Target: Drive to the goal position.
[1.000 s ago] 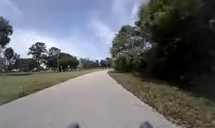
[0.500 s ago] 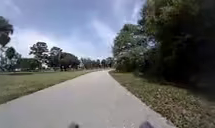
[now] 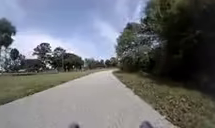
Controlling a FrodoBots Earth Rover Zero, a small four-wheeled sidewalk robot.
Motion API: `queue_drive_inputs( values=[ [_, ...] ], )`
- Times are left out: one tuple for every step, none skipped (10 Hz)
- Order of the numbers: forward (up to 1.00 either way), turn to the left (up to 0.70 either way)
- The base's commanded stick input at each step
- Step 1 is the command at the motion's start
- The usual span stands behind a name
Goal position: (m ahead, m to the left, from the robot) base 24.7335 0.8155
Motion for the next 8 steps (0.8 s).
queue_drive_inputs(
  values=[
    [0.70,0.00],
    [0.70,0.00],
    [0.70,0.00],
    [0.70,0.00],
    [0.70,0.00],
    [0.70,0.00],
    [0.70,0.00],
    [0.70,0.00]
  ],
)
